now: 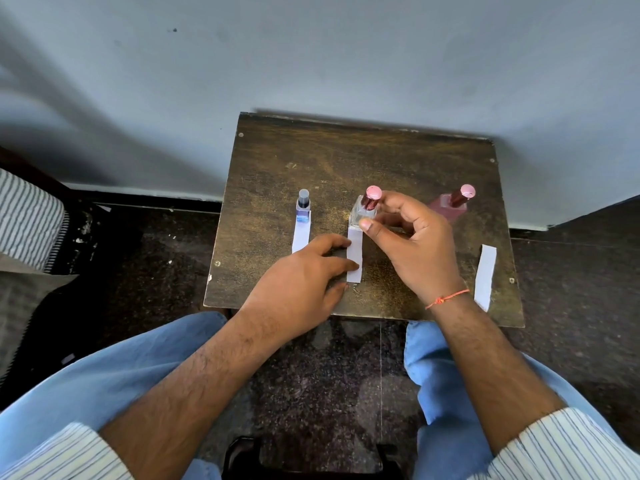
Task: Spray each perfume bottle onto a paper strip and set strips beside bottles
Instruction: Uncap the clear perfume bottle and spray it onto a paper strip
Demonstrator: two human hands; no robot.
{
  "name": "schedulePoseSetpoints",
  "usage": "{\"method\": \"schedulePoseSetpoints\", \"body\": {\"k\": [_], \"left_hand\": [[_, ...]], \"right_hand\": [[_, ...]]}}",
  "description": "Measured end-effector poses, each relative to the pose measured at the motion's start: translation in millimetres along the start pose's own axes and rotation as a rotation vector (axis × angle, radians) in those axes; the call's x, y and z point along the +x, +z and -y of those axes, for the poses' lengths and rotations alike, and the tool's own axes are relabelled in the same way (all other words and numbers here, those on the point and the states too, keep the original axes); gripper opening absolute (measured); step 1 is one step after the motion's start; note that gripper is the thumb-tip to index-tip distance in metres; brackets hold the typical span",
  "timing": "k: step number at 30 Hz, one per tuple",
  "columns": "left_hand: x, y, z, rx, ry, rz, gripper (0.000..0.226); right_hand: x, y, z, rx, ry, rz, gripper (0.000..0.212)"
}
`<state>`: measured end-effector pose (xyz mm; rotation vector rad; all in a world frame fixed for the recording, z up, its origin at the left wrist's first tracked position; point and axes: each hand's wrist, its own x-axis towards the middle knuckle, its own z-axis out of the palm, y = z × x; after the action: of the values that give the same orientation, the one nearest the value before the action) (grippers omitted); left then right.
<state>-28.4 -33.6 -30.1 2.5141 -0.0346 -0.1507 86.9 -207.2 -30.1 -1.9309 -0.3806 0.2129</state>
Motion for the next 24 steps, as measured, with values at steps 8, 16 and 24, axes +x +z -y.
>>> {"method": "schedulePoseSetpoints", "body": {"k": [8, 16, 24], "left_hand": [[0.9, -0.7, -0.9, 0.008, -0.003, 0.002, 0.036], [0.8, -0.9, -0.7, 0.011, 0.011, 0.001, 0.036], [1.0, -0.2, -0.8, 0.009, 0.019, -0.001, 0.036]], "right_hand": [[1.0, -0.2, -3.1, 0.005, 0.008, 0.014, 0.039], [1.5, 0.5, -7.0, 0.012, 0.011, 0.034, 0.04], [1.9, 1.5, -5.3, 0.027, 0.024, 0.035, 0.041]]}}
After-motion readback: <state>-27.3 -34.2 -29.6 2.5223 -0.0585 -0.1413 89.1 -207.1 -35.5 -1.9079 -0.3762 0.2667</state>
